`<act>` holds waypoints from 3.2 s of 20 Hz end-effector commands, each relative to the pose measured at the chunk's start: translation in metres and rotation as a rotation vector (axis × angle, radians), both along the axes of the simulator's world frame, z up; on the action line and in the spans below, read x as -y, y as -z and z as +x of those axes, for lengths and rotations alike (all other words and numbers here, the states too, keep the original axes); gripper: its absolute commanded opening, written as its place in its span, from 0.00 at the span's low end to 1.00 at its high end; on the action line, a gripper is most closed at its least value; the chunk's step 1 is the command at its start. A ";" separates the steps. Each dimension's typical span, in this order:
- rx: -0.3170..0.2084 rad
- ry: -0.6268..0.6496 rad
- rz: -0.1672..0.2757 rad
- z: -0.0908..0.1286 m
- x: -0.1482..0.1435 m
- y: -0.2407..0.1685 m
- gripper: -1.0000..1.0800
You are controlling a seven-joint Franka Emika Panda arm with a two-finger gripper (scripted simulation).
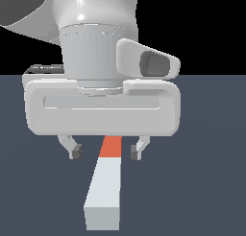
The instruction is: Insert the peg into the horizontal hole in a box.
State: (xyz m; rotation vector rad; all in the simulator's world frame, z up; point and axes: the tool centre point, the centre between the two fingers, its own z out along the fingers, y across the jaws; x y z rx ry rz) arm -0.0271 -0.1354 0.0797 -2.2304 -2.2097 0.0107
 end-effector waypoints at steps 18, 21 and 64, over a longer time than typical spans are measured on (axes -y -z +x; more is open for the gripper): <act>0.006 -0.001 0.003 -0.001 0.015 0.040 0.96; 0.006 -0.002 0.003 0.000 0.015 0.052 0.96; 0.006 -0.005 0.003 0.036 -0.139 -0.022 0.00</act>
